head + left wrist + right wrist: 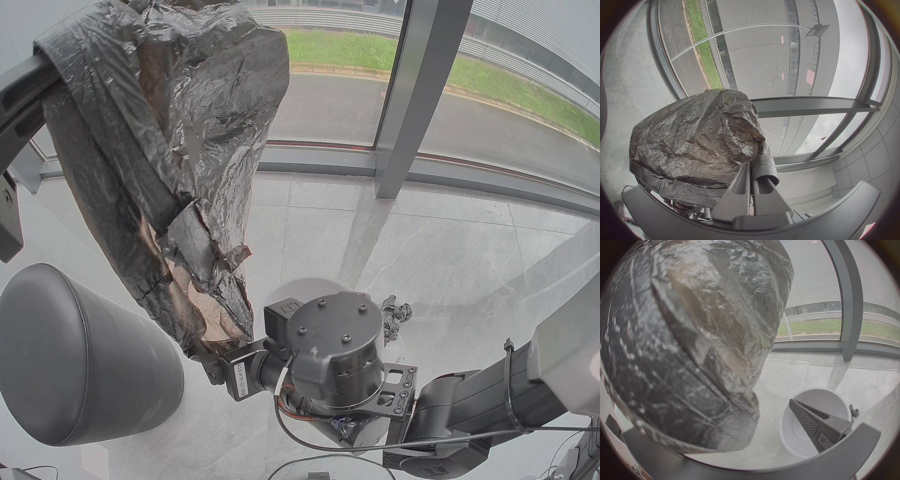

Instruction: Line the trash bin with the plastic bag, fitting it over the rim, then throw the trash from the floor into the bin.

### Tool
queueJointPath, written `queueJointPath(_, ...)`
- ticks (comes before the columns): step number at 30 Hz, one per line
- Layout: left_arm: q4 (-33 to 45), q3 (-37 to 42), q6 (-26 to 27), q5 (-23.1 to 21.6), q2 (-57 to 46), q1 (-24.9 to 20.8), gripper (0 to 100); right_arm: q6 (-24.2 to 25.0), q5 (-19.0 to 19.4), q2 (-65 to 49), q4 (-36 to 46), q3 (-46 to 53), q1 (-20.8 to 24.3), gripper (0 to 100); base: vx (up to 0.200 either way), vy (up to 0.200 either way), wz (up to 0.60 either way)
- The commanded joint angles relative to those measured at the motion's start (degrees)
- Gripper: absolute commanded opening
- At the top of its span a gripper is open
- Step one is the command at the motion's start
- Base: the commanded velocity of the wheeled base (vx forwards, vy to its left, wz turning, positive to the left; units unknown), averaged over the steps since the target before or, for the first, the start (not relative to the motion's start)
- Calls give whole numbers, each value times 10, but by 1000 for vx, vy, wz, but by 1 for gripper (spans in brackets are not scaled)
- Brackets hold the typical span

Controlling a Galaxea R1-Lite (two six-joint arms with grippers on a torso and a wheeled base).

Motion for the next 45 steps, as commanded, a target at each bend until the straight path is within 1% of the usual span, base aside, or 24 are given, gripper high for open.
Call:
queueJointPath(1, 0, 0, 0, 0, -2, 0, 0, 0, -4, 14, -2, -2, 4, 100, 0, 0, 0)
queueJointPath(3, 0, 0, 0, 0, -3, 0, 0, -1, -17, 19, -7, -5, 1, 100, 0, 0, 0)
queueJointPath(6, 0, 0, 0, 0, -3, 0, 0, -7, -26, 26, -10, -11, -2, 100, 0, 0, 0)
queueJointPath(7, 0, 0, 0, 0, -3, 0, 0, -18, -32, 29, -21, -13, -12, 100, 0, 0, 0)
queueJointPath(11, 0, 0, 1, 0, -3, 0, 0, -29, -38, 31, -41, -13, -18, 100, 0, 0, 0)
queueJointPath(14, 0, 3, 1, 0, -2, 0, 0, -64, -45, 41, -88, -12, -18, 100, 0, 0, 0)
queueJointPath(20, 0, 4, 1, -2, -3, 0, 0, -97, -59, 59, -141, -10, -18, 100, 0, 0, 0)
queueJointPath(22, 0, 4, 0, -9, -4, 1, 0, -105, -60, 63, -153, -9, -18, 100, 0, 0, 0)
queueJointPath(23, 0, 5, 0, -10, -4, 1, 0, -105, -60, 63, -154, -9, -18, 0, 0, 0, 0)
queueJointPath(38, 0, 8, 0, -9, -5, 4, 0, -104, -60, 46, -146, 2, -17, 0, 0, 0, 0)
queueJointPath(41, 0, 14, 3, -11, -1, 17, 0, -98, -52, -11, -100, 53, -31, 0, 0, 0, 0)
queueJointPath(43, -3, 26, 7, -24, 0, 25, 0, -90, -44, -42, -72, 75, -46, 0, 0, 0, 0)
queueJointPath(45, -9, 54, 9, -74, -4, 51, 0, -69, -1, -98, -18, 101, -68, 0, 0, 0, 0)
